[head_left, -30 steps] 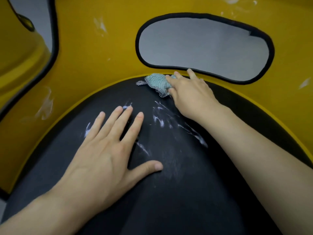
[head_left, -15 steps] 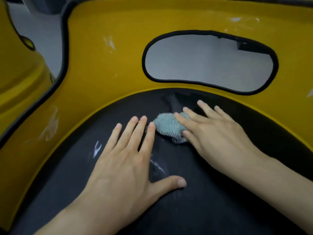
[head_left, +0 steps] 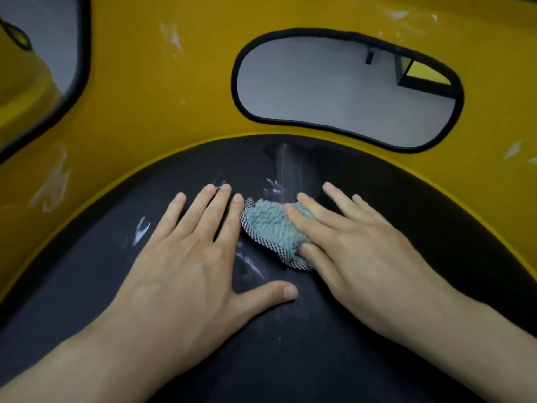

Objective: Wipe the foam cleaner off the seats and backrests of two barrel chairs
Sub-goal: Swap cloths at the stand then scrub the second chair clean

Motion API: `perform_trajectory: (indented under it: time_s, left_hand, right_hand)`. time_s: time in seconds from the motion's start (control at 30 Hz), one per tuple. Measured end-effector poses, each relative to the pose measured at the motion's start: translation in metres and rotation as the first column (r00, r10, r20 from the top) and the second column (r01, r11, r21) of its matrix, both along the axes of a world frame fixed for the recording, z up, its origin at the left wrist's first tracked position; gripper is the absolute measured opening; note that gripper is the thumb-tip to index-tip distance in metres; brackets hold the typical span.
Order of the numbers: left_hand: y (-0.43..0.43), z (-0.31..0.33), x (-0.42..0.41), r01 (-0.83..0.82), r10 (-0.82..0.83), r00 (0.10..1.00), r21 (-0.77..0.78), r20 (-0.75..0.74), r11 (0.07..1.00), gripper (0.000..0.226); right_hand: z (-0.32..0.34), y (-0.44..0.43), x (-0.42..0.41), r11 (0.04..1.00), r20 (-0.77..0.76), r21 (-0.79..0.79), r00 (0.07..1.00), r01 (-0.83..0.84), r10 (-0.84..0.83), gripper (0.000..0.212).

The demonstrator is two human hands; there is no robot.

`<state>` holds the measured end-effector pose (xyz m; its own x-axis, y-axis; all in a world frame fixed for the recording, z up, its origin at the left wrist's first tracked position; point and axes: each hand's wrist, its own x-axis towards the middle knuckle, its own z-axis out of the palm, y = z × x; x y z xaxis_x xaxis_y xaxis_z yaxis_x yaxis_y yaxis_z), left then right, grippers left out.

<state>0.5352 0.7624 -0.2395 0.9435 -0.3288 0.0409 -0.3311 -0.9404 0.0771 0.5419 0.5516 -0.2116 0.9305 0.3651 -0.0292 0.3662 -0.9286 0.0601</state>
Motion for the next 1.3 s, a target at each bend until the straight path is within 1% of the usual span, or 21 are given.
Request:
perform_trajectory:
  time_s: [0.07,0.1,0.13,0.23,0.37,0.47,0.6,0.63,0.73,0.8,0.83,0.93,1.07,1.13,1.2,1.3]
  left_hand:
    - [-0.001,-0.002,0.0,0.004,-0.004,1.0,0.0,0.014,1.0,0.12]
    - [-0.001,-0.003,0.0,0.004,-0.004,1.0,0.003,0.023,1.0,0.12]
    - [-0.001,-0.002,0.001,0.004,-0.004,0.999,0.008,0.033,1.0,0.12]
    - [0.001,-0.003,0.001,-0.003,0.003,0.999,0.008,0.045,1.0,0.122]
    - [-0.001,0.0,0.001,-0.017,0.016,0.999,0.016,0.046,1.0,0.126]
    - [-0.002,0.004,0.0,-0.037,0.037,0.999,-0.011,0.027,0.999,0.132]
    - [-0.003,0.008,-0.002,-0.044,0.044,0.999,-0.004,0.008,0.999,0.135]
    - [-0.003,0.008,-0.002,-0.045,0.045,0.999,0.008,0.01,0.999,0.136]
    - [-0.004,0.01,-0.002,-0.04,0.04,0.999,0.017,0.002,0.999,0.137]
    - [-0.003,0.01,-0.002,-0.041,0.041,0.999,0.018,-0.002,0.999,0.135]
    - [-0.003,0.01,-0.002,-0.041,0.041,0.999,0.023,-0.007,0.999,0.135]
    - [-0.003,0.01,-0.002,-0.038,0.039,0.999,0.065,-0.018,0.997,0.133]
    - [-0.005,0.013,-0.003,-0.039,0.042,0.998,0.082,-0.036,0.996,0.132]
    - [-0.005,0.014,-0.004,-0.041,0.045,0.998,0.078,-0.043,0.996,0.132]
    - [-0.005,0.014,-0.004,-0.038,0.042,0.998,0.087,-0.043,0.995,0.132]
    - [-0.005,0.014,-0.003,-0.024,0.026,0.999,0.095,-0.026,0.995,0.131]
  right_hand:
    - [0.004,0.002,0.006,1.0,-0.008,-0.015,1.0,0.004,-0.004,0.056]
    - [0.007,0.005,0.015,1.0,-0.054,-0.006,0.998,0.017,-0.017,0.054]
    - [0.007,0.008,0.028,0.999,-0.063,0.002,0.997,0.033,-0.033,0.053]
    - [0.002,0.016,0.079,0.994,0.008,0.05,0.996,0.094,-0.094,0.049]
    - [-0.005,0.024,0.12,0.978,0.006,0.124,0.986,0.167,-0.169,0.045]
    - [-0.005,0.023,0.1,0.985,0.048,0.135,0.992,0.111,-0.118,0.048]
    - [-0.002,0.009,0.03,0.993,-0.051,0.115,0.998,0.026,-0.02,0.052]
    - [-0.002,0.005,0.012,0.995,-0.044,0.102,0.999,0.01,-0.006,0.052]
    - [-0.003,0.001,-0.018,1.0,0.055,0.025,0.998,-0.013,0.012,0.053]
    - [0.001,0.005,-0.006,1.0,0.029,0.006,1.0,-0.004,0.004,0.052]
    - [0.002,0.009,0.005,1.0,-0.009,0.008,1.0,0.011,-0.011,0.052]
    - [-0.001,0.016,0.059,0.997,0.058,0.04,0.996,0.07,-0.072,0.048]
    - [-0.005,0.024,0.119,0.981,0.038,0.11,0.985,0.162,-0.167,0.042]
    - [-0.005,0.026,0.116,0.985,0.056,0.099,0.988,0.141,-0.147,0.044]
    - [-0.003,0.024,0.087,0.992,0.046,0.106,0.997,0.062,-0.067,0.048]
    - [0.001,0.015,0.027,0.994,-0.038,0.108,0.999,-0.007,0.011,0.054]
